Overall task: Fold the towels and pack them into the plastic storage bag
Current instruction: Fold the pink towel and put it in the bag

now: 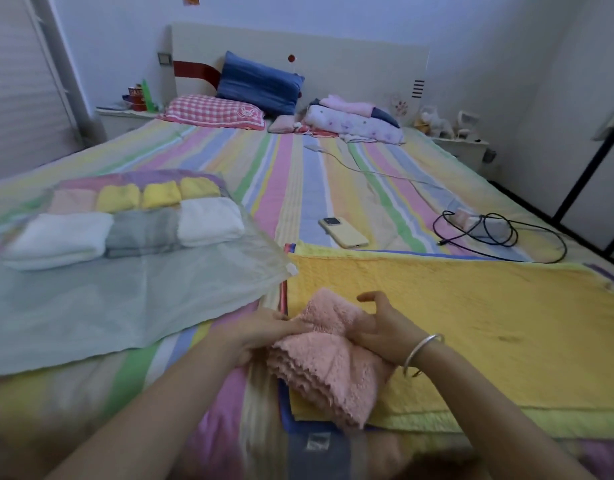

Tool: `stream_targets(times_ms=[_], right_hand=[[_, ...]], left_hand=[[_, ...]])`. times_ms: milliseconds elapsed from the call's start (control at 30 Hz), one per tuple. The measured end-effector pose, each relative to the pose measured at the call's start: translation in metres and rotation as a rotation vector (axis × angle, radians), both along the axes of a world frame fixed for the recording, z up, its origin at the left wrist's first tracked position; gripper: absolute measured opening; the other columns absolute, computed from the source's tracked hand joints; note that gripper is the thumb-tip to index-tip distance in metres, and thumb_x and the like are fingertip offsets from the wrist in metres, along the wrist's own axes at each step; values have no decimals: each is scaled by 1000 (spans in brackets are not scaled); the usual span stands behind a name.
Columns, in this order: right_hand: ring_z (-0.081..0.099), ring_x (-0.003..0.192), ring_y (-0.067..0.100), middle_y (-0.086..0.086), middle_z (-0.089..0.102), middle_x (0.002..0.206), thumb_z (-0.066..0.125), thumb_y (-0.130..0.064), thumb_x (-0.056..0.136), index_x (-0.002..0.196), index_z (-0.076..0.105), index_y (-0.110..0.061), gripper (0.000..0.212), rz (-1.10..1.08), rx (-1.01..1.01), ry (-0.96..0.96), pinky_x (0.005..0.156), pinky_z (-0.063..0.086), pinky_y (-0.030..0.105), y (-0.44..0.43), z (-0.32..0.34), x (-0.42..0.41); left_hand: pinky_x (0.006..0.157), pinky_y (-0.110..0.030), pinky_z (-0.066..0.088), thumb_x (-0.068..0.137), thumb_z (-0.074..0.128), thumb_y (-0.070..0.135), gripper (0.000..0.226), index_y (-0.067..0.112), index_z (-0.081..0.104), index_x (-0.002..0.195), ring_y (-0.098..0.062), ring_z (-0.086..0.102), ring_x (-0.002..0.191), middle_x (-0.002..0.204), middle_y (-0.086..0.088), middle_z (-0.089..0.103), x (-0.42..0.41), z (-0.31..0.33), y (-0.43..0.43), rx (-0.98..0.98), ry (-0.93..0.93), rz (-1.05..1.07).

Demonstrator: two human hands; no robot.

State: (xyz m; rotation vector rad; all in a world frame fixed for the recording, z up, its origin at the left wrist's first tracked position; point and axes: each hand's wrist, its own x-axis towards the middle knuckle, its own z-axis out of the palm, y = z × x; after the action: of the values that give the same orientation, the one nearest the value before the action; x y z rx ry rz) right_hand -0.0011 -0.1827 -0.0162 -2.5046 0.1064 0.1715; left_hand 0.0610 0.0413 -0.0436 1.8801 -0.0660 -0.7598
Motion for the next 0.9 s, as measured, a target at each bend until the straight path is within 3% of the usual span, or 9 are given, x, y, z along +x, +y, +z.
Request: stream_targets(times_ms=[67,167,233,300,400,533,700,800,900], right_hand=[[60,72,28,4,61,96,52,-38,92,124,29,-20,43,80,-231,-160,63,47,36,12,-4,-6],[49,70,27,6,45,117,45,-27,95,117,32,-25,25,282,-555,-290,56,34,32,28,0,-21],[56,87,31,11,43,126,54,-23,89,115,41,-25,29,361,-668,-307,62,40,34,36,1,-32],[52,111,35,16,38,139,46,-33,90,119,48,-24,30,275,-721,-295,86,43,42,49,1,-46],[25,136,36,16,15,155,14,-77,76,135,39,-22,85,87,-714,-56,106,23,56,73,6,-66],[3,142,45,20,-6,157,43,-92,57,144,19,-13,120,24,-785,67,108,8,67,93,-1,-68],[26,134,36,15,16,153,43,-94,53,144,14,-14,124,-5,-721,73,104,25,55,82,-8,-59],[37,127,31,11,30,143,40,-94,56,142,19,-15,119,1,-666,51,100,32,49,72,-3,-54],[37,128,32,11,29,143,38,-97,52,147,12,-15,128,-48,-613,47,100,35,49,75,2,-55]], left_hand=[[78,-28,54,73,81,45,47,11,70,102,-19,70,93,96,-6,75,-5,-6,-2,10,-55,35],[81,-31,57,76,78,46,41,12,72,99,-19,71,92,93,-7,76,-10,-8,-4,5,-100,53],[77,-33,59,78,77,41,37,14,71,102,-18,72,89,92,-6,76,-12,-9,-3,-16,-89,60],[68,-28,57,77,78,40,38,14,70,105,-18,72,86,91,-6,76,-14,-9,-3,-37,-77,74],[75,-36,60,77,79,38,39,11,70,104,-21,73,85,89,-9,76,-17,-10,-8,-83,-66,114],[75,-34,60,77,79,35,37,12,69,104,-23,73,87,91,-10,76,-20,-7,-6,-118,-46,130],[83,-37,56,67,84,38,64,5,64,119,-28,69,98,102,-14,74,-34,1,8,-283,7,105],[71,-36,56,57,91,33,91,7,50,133,-28,69,96,116,-18,68,-42,6,13,-408,90,100],[63,-35,58,76,79,5,74,8,41,139,-25,70,85,121,-23,64,-48,17,7,-530,112,182]])
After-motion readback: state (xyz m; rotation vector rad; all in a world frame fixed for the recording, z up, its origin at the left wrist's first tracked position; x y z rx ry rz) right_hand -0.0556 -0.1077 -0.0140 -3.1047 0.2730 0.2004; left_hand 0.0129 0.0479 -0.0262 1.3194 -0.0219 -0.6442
